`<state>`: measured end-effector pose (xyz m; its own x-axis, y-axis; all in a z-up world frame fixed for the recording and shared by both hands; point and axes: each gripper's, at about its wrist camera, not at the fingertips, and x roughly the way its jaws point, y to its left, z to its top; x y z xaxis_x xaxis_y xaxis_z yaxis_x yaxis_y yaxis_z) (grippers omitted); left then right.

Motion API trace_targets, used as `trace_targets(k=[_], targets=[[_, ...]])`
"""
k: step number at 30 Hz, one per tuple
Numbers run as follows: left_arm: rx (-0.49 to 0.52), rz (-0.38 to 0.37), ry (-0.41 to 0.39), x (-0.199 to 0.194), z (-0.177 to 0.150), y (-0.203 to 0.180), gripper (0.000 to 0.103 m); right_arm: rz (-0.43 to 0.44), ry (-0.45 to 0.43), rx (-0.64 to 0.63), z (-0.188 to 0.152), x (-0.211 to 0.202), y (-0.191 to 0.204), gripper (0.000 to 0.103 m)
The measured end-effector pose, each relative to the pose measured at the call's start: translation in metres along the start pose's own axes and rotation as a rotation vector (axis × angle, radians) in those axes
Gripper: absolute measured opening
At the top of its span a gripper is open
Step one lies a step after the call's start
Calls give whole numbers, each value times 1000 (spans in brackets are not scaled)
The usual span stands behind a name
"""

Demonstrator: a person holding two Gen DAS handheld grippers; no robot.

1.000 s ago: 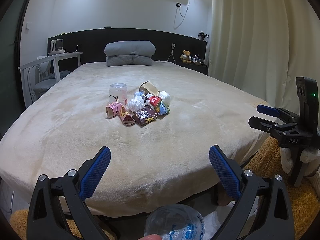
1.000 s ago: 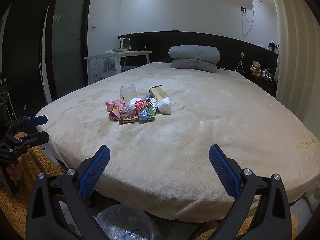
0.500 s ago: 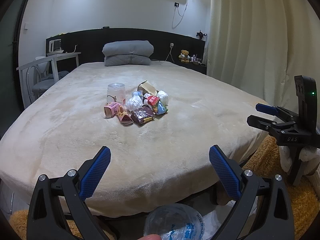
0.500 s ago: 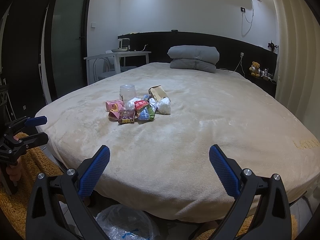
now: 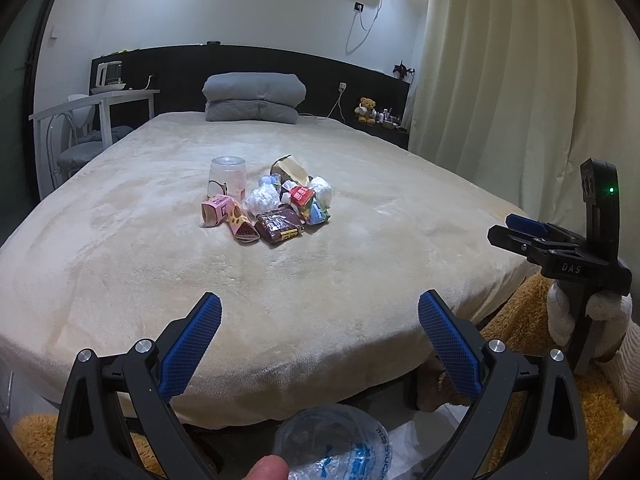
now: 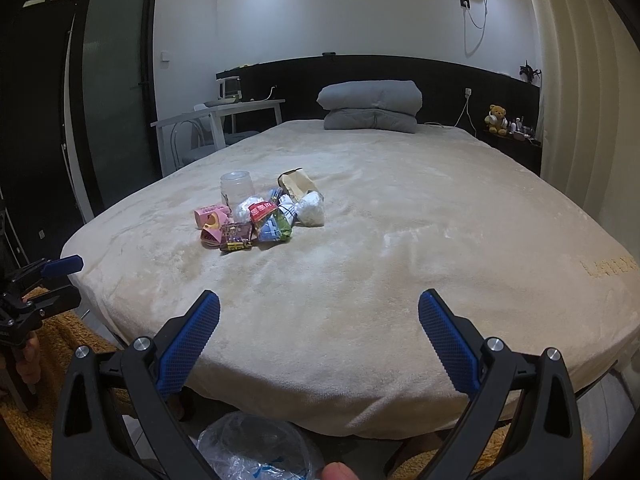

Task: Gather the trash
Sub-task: 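Reach the left tool to the pink cookie box while the right tool reaches the white tissue ball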

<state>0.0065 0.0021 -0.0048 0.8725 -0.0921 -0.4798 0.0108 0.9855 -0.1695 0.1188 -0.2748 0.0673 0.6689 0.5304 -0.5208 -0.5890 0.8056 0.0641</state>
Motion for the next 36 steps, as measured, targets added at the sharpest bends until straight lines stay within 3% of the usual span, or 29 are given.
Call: trace_targets(k=[5, 10, 24, 36], targets=[[-86, 2, 17, 8, 6, 14, 97, 36, 37, 40, 10, 14, -6, 98], [-106, -38, 39, 21, 18, 23, 97, 83, 80, 53, 25, 39, -10, 98], [-197, -48, 55, 84, 73, 81, 96, 213, 182, 81, 79, 144, -25, 98], [-237, 4, 156, 154, 97, 131, 95, 278, 249, 187, 102, 227, -36, 97]])
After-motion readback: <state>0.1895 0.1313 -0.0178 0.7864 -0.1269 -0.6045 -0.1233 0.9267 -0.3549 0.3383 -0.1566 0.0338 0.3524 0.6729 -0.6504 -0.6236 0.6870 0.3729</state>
